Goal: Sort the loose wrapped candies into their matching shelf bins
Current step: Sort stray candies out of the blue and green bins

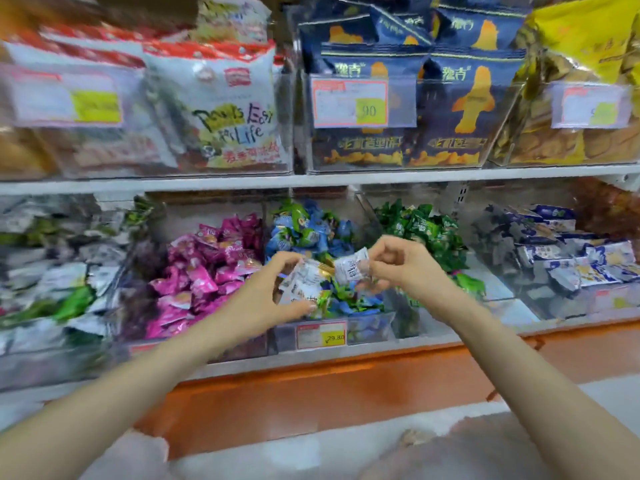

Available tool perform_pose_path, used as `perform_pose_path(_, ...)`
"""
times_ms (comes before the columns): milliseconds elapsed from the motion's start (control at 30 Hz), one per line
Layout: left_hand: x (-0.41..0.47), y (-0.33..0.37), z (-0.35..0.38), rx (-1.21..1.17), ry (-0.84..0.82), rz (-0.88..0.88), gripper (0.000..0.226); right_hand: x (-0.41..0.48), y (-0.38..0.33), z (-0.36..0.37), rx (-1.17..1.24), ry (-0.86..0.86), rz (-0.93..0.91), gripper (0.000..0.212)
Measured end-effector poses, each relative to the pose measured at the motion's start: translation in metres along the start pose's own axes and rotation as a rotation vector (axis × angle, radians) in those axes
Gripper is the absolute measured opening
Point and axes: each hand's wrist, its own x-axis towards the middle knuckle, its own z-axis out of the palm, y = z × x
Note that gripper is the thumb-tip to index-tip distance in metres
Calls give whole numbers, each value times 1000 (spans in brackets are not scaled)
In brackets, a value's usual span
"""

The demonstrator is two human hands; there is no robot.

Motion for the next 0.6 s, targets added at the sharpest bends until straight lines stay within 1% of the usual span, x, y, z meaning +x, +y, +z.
perform_pose_path(100, -42, -16, -47, 40, 68, -78, 48, 6, -14, 60, 80, -83, 7, 11)
perform_pose_path(200, -86, -31, -102, 55, 179, -142, 45, 17, -27, 128, 120, -174, 6, 14)
perform_pose_path(300, -125, -52, -152, 82, 390, -196, 42, 35, -37, 195, 27, -178, -51, 11)
perform_pose_path(367, -149, -70, -187, 94, 561, -250, 44, 50, -43, 237, 22, -186, -65, 9)
perform_pose_path(467, -164, -95, -236, 177, 750, -345, 57, 77, -64, 293, 79, -179, -75, 16)
perform_pose_path(533, -151, -106, -260, 222, 805, -387, 69, 95, -85, 321, 98, -156, -54, 22)
perform_pose_path(600, -129, -113, -274, 225, 760, -410, 72, 108, -100, 338, 126, -151, 3, 35)
